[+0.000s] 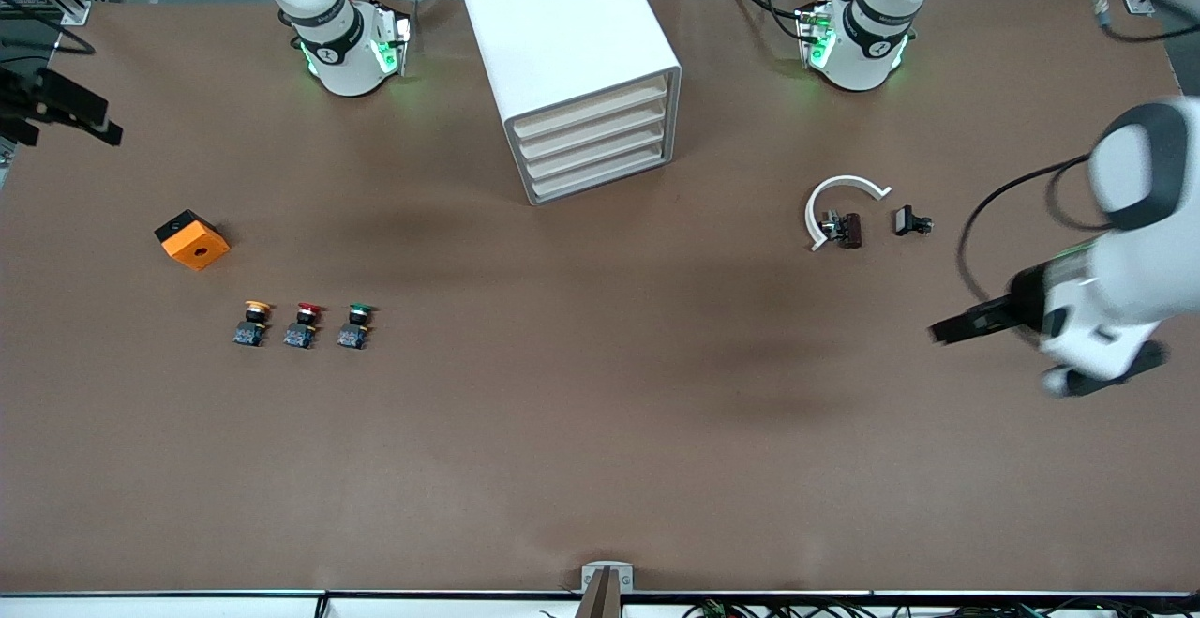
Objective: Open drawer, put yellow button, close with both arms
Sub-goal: 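Reach the left gripper to the drawer while the right gripper reaches the yellow button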
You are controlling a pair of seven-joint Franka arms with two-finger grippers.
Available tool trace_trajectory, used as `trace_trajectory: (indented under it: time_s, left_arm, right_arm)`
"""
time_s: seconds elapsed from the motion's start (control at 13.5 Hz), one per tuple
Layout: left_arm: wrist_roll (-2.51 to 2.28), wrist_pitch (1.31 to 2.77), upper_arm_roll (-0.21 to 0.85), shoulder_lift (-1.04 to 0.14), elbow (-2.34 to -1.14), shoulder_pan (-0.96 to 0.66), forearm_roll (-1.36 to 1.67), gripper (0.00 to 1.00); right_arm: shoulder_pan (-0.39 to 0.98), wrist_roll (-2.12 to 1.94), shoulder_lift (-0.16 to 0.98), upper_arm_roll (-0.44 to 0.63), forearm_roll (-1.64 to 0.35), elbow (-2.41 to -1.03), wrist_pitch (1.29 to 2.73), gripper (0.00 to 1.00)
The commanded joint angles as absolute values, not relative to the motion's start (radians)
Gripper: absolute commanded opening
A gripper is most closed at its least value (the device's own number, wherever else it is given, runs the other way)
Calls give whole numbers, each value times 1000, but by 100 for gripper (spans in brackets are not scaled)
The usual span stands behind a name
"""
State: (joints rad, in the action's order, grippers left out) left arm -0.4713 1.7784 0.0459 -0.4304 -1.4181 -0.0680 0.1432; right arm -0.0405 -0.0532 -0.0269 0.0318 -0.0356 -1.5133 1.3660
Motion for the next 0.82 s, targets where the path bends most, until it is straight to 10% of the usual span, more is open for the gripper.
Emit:
trace_trajectory:
  time_s: [0.0, 0.74]
  left_arm:
    - [-665, 1787, 43, -491, -1387, -126, 190, 100]
    - [-1412, 1533, 51, -641, -1353, -265, 554, 100]
  right_arm:
    - [-58, -86, 73, 26, -18, -1491, 1356, 100]
    - [-95, 38, 156, 26, 44, -1621, 1665, 100]
